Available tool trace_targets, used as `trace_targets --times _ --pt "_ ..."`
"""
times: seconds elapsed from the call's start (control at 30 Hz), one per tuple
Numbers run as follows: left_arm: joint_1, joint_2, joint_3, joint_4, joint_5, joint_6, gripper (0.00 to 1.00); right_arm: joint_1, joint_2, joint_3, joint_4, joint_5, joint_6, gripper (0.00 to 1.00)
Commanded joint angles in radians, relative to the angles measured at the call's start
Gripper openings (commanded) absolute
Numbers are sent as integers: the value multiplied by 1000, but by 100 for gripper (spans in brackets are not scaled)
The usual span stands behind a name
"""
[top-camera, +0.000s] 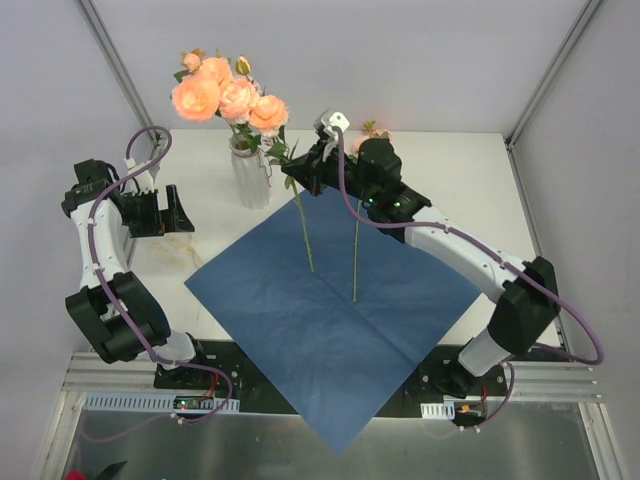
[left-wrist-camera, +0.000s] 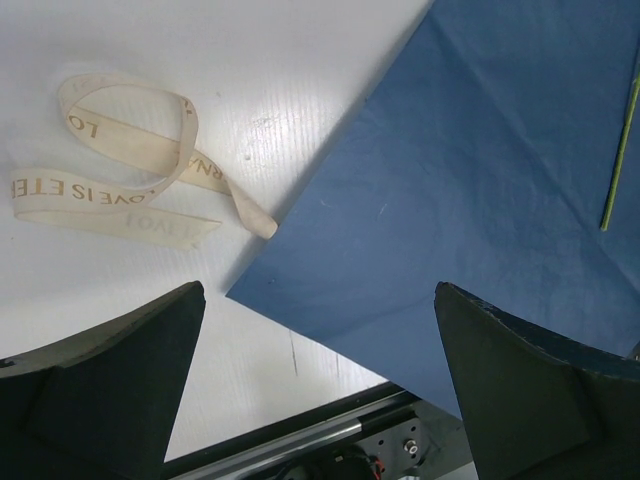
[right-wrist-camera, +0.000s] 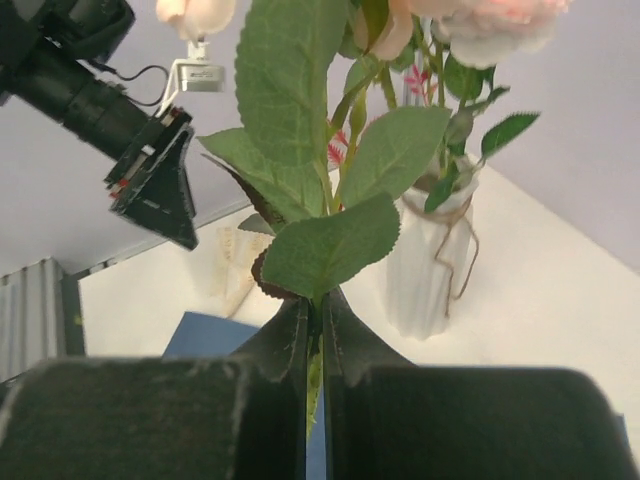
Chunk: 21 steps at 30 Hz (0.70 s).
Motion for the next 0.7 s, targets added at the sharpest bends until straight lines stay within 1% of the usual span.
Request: trace_targets --times 0.0,0.03,0.1,0.13,0.23,0.27,0.37,0.47,0.67 --pt "22 -45 37 -29 41 35 99 -1 95 213 203 -25 -98 1" --pt "28 -45 37 -31 41 39 99 -4 147 250 211 -26 -103 1" --pt "36 -47 39 -34 41 44 99 -5 198 324 274 -41 -95 1" --pt "39 -45 39 -34 43 48 99 -5 248 391 306 -51 -89 1" --pt "55 -40 40 -41 44 58 99 -4 334 496 455 -100 -75 1" --pt "58 -37 40 -43 44 61 99 -2 351 511 542 -100 -69 1" --pt "71 -33 37 -46 44 71 99 -5 408 592 649 -94 -35 1" --pt "84 -22 37 -49 47 79 99 -4 442 652 682 -81 -41 1" --pt "97 -13 37 -57 49 91 99 -2 500 749 655 -60 -129 0"
